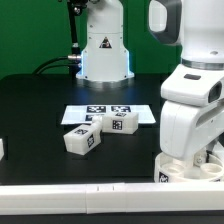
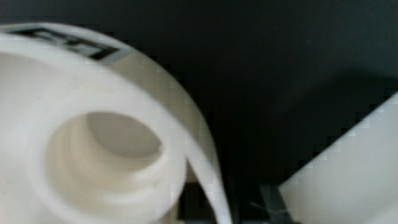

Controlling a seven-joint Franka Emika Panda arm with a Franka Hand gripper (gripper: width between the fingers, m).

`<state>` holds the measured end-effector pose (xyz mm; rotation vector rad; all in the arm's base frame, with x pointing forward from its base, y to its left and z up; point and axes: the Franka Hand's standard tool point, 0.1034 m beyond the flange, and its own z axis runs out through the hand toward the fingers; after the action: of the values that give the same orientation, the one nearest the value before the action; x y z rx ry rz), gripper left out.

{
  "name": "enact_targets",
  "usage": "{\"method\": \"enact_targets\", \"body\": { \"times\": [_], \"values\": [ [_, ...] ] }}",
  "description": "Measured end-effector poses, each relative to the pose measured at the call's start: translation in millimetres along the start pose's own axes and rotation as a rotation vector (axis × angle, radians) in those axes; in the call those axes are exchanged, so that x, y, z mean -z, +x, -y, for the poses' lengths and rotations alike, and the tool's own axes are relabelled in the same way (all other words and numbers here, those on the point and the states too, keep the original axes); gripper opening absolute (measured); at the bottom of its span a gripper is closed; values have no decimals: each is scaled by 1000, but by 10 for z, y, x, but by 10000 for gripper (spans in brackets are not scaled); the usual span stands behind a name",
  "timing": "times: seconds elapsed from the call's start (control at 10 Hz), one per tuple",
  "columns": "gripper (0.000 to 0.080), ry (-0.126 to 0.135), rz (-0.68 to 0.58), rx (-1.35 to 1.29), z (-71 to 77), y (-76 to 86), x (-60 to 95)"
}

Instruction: Assemble stool

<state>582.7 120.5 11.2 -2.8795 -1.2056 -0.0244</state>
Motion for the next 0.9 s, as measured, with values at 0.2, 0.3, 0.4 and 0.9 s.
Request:
{"method": "enact_targets", "body": {
  "times": [0.2, 0.3, 0.4, 0.9],
  "values": [
    [262, -6, 5, -10, -65, -49, -4],
    [397, -9, 7, -14, -97, -72, -5],
    [397, -12, 10, -19, -129, -96, -5],
    [648, -9, 29, -26, -185, -120, 172]
  ]
}}
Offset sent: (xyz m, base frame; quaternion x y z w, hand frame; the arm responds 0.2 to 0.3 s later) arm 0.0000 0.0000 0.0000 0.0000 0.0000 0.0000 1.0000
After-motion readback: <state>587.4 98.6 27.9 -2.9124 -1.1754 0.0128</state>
